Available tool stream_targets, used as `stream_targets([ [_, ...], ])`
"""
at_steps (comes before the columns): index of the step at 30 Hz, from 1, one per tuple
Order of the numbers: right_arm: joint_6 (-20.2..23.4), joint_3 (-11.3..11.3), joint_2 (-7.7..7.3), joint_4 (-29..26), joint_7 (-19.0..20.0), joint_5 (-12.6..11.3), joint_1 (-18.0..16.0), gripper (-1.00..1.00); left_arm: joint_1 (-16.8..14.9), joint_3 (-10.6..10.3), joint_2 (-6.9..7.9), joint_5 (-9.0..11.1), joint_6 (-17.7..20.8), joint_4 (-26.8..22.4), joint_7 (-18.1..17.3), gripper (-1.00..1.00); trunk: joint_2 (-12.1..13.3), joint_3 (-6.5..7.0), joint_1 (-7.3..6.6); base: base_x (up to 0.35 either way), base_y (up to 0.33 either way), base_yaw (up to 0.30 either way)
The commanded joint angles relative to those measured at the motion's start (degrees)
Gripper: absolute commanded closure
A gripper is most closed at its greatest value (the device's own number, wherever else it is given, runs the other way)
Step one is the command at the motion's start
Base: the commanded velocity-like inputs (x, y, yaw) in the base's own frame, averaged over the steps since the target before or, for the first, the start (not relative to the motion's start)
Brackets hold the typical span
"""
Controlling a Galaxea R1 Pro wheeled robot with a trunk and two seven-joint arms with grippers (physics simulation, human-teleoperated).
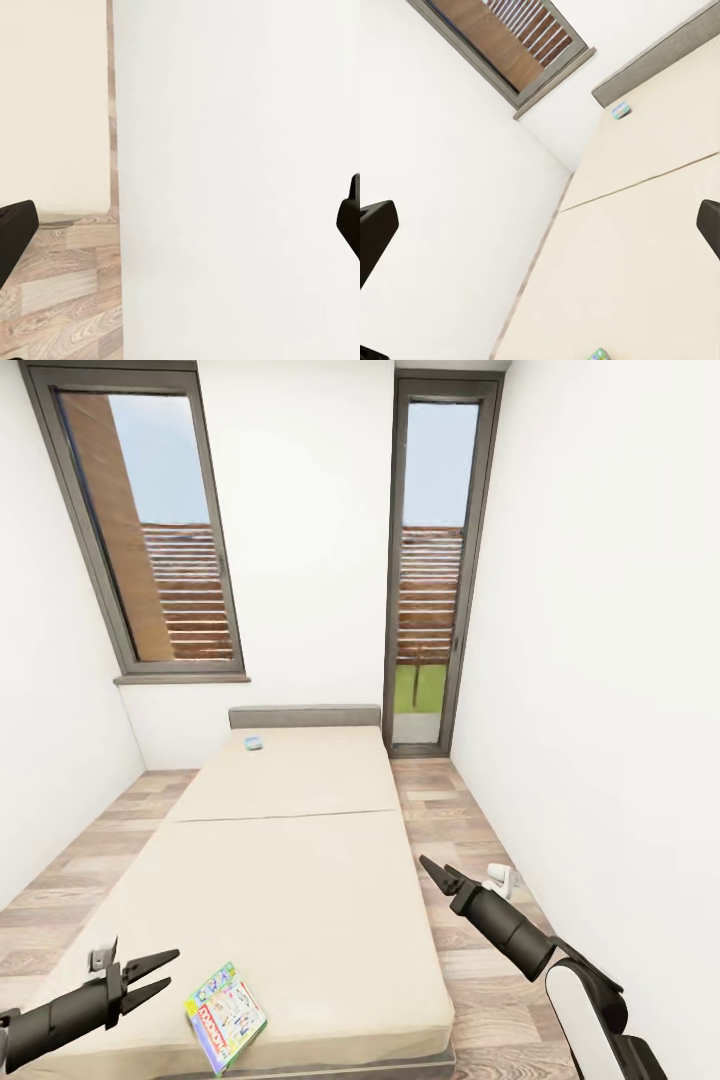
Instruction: Put all the toys in the child's room - the three board games (two on the bed and one on the table), the two jigsaw puzzles on the table, and the tennis ball on the table - inside the toy box on the table in the child's room.
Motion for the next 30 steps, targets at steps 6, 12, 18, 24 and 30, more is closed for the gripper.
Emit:
stream_targets([
  [6,0.4,-0.1,-0.02,0.0,0.1,-0.4,-0.1,-1.00,-0.1,0.0,-0.06,0.1,-1.8,0.0,1.8,-1.00,-2.5,-1.17,1.34,0.000,0.000,0.000],
  [12,0.4,-0.1,-0.07,0.0,0.1,-0.4,-0.1,-1.00,-0.1,0.0,-0.08,0.1,-2.5,0.0,2.8,-1.00,-4.9,-2.25,2.66,0.000,0.000,0.000],
  [18,0.5,-0.1,-0.25,0.0,0.2,-0.4,-0.1,-1.00,-0.1,0.0,-0.15,0.1,-2.7,0.0,3.0,-1.00,-7.3,-3.33,3.97,0.000,0.000,0.000],
  [24,2.4,-0.6,-2.87,0.0,4.5,-1.5,-0.1,-1.00,-0.1,-0.1,-0.08,0.1,-2.7,0.0,3.0,-1.00,-9.7,-4.41,5.29,0.000,0.000,0.000],
  [30,5.7,-2.3,-4.28,0.0,14.3,-5.3,-0.1,-1.00,-0.1,-0.1,-0.08,0.1,-2.8,0.0,3.0,-1.00,-12.1,-5.48,6.61,0.000,0.000,0.000],
])
